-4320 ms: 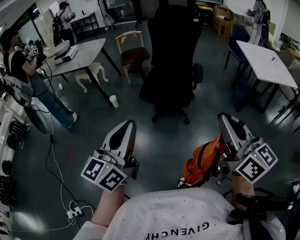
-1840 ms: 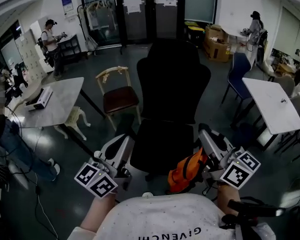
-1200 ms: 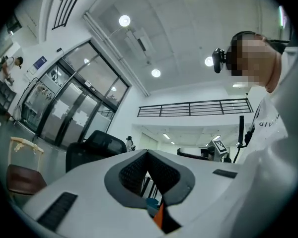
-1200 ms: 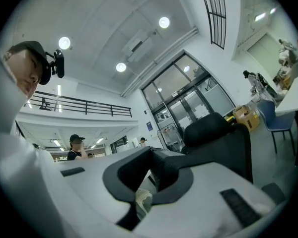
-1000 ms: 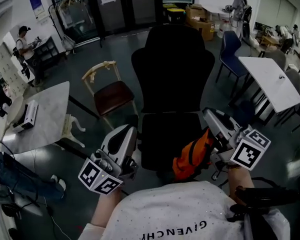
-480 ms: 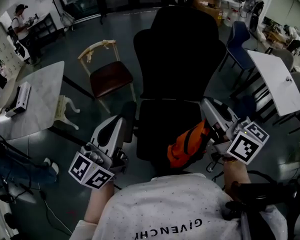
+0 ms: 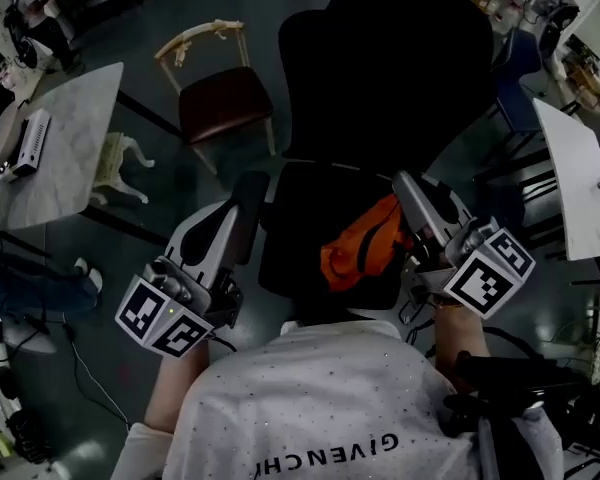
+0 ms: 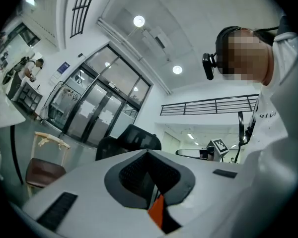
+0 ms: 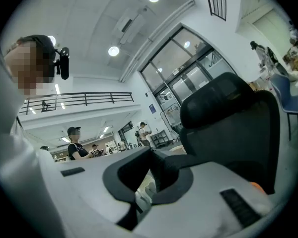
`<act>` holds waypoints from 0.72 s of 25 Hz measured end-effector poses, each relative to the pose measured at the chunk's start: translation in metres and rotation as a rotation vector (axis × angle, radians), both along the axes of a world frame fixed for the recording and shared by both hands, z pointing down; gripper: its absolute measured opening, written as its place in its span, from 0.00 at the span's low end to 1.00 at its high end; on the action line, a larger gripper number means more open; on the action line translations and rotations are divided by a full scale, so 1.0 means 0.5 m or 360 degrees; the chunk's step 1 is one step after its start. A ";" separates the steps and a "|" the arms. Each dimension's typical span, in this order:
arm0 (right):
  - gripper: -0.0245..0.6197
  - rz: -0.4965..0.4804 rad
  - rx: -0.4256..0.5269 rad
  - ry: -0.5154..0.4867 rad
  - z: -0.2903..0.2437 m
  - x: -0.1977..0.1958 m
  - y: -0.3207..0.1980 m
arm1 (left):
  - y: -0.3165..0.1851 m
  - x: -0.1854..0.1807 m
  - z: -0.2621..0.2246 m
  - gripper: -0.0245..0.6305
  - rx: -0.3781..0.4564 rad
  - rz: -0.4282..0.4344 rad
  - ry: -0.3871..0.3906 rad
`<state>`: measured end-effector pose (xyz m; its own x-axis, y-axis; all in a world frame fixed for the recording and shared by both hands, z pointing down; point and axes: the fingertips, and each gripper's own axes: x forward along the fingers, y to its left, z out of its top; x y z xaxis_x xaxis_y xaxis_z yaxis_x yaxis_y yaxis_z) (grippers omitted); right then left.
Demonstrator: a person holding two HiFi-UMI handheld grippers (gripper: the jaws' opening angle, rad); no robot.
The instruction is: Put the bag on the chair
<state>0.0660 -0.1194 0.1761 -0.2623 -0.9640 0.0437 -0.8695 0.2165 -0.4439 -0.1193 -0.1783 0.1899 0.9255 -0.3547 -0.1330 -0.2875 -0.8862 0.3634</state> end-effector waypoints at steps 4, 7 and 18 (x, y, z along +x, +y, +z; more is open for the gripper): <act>0.04 -0.0059 -0.0036 -0.0035 0.037 0.025 -0.076 | -0.051 0.013 0.028 0.04 -0.0065 -0.0089 -0.0038; 0.04 -0.0091 -0.0045 -0.0056 0.056 0.043 -0.118 | -0.069 0.027 0.049 0.04 -0.0096 -0.0113 -0.0079; 0.04 -0.0168 -0.0177 -0.0135 0.164 0.090 -0.239 | -0.095 0.055 0.126 0.04 -0.0241 -0.0193 -0.0238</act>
<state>0.1108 -0.2389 0.2581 -0.3691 -0.9213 0.1220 -0.8029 0.2500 -0.5412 -0.0918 -0.2257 0.2531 0.8803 -0.4698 0.0656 -0.4490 -0.7806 0.4348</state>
